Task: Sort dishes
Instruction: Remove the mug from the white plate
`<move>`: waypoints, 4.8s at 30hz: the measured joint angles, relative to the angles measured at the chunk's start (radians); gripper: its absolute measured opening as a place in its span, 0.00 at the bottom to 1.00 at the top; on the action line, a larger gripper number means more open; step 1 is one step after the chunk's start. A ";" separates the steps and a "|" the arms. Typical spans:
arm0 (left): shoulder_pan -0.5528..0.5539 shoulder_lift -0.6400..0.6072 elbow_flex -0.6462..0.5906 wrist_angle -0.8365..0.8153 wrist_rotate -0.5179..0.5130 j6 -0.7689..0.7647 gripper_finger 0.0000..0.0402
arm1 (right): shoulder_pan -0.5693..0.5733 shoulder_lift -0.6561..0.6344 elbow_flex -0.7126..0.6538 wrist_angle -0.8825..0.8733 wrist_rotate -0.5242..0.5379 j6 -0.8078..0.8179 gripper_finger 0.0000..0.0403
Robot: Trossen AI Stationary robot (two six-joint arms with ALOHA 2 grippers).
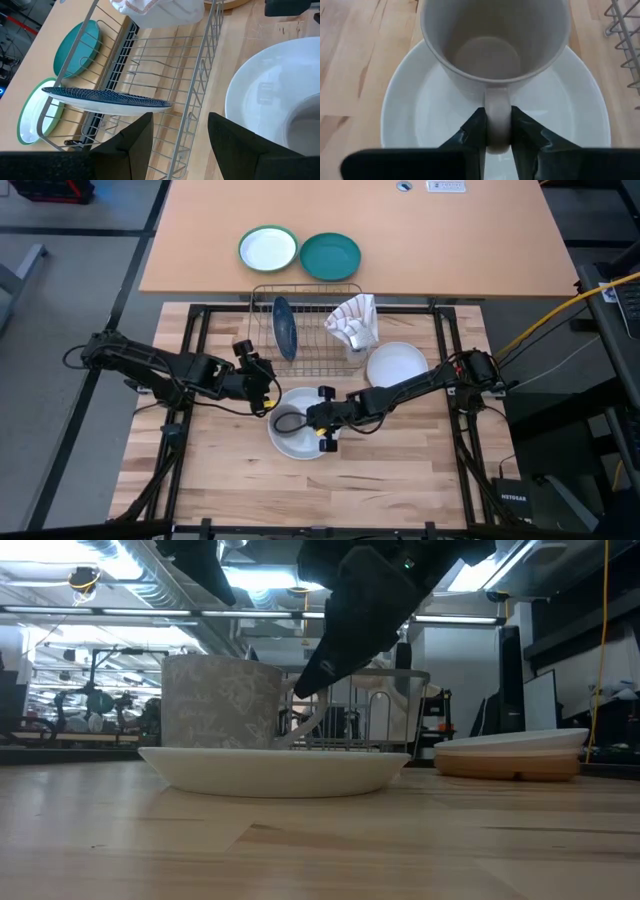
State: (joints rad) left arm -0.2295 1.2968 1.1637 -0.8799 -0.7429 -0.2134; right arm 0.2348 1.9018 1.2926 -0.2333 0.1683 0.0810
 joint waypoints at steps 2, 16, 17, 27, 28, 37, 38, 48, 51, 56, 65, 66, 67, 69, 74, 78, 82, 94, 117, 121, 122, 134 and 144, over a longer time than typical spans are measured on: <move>0.000 0.000 0.000 0.000 0.000 0.000 0.45 | 0.000 0.000 0.003 -0.003 0.005 -0.010 0.16; 0.000 0.000 0.000 0.000 0.000 0.000 0.45 | 0.002 -0.002 0.239 -0.444 -0.001 -0.116 0.16; 0.000 0.000 0.000 0.000 0.000 0.000 0.45 | 0.002 -0.002 0.261 -0.492 -0.003 -0.116 0.16; 0.000 0.000 0.000 0.000 0.000 0.000 0.45 | 0.002 -0.004 0.432 -0.915 -0.045 -0.105 0.16; 0.000 0.000 0.000 0.000 0.000 0.000 0.45 | 0.002 -0.004 0.442 -0.942 -0.055 -0.099 0.16; 0.000 0.000 0.000 0.000 0.000 0.000 0.45 | 0.053 -0.006 0.470 -1.167 -0.091 -0.005 0.16; 0.000 0.000 0.000 0.000 0.000 0.000 0.45 | 0.063 -0.006 0.470 -1.187 -0.093 0.008 0.16; 0.000 0.000 0.000 0.000 0.000 0.000 0.45 | 0.124 -0.021 0.469 -1.265 -0.100 0.096 0.16; 0.000 0.000 0.000 0.000 0.000 -0.013 0.45 | 0.128 -0.039 0.468 -1.281 -0.106 0.120 0.16; 0.000 0.000 0.000 0.000 0.000 -0.035 0.45 | 0.155 -0.072 0.467 -1.350 -0.097 0.195 0.16; 0.000 0.000 0.000 0.000 0.000 -0.048 0.45 | 0.220 -0.082 0.451 -1.339 -0.066 0.264 0.16; 0.000 0.000 0.000 0.000 0.000 -0.053 0.45 | 0.217 -0.082 0.443 -1.338 -0.072 0.266 0.16; 0.000 0.000 0.000 0.000 0.000 -0.062 0.45 | 0.215 -0.081 0.435 -1.337 -0.076 0.266 0.16; 0.000 0.000 0.000 0.000 0.000 -0.075 0.45 | 0.214 -0.081 0.425 -1.339 -0.087 0.266 0.16; 0.000 0.000 0.000 0.000 0.000 -0.079 0.45 | 0.218 -0.081 0.413 -1.337 -0.131 0.266 0.16; 0.000 0.000 0.000 0.000 0.000 -0.080 0.45 | 0.232 -0.081 0.413 -1.338 -0.121 0.284 0.16; 0.000 0.003 0.000 0.000 0.000 -0.094 0.45 | 0.255 -0.081 0.413 -1.338 -0.054 0.322 0.16; 0.000 0.010 0.000 0.000 0.011 -0.106 0.45 | 0.355 -0.081 0.413 -1.337 -0.034 0.467 0.16; 0.000 0.010 -0.265 0.154 0.027 -0.248 0.45 | 0.632 -0.081 0.233 -1.144 0.092 1.252 0.16; 0.000 0.010 -0.299 0.234 0.027 -0.226 0.45 | 0.657 -0.081 0.175 -1.069 0.122 1.370 0.16; 0.000 0.010 -0.306 0.257 0.028 -0.225 0.45 | 0.665 -0.082 0.160 -1.049 0.131 1.401 0.16; 0.000 0.009 -0.358 0.500 0.027 -0.084 0.45 | 0.721 -0.083 0.027 -0.940 0.116 1.508 0.18; 0.000 0.009 -0.361 0.610 0.107 0.009 0.45 | 0.721 -0.081 0.019 -0.937 0.094 1.508 0.30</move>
State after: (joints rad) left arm -0.2295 1.3060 0.8024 -0.2701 -0.6357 -0.2044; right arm 0.9554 1.8206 1.3121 -1.1701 0.2619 1.5891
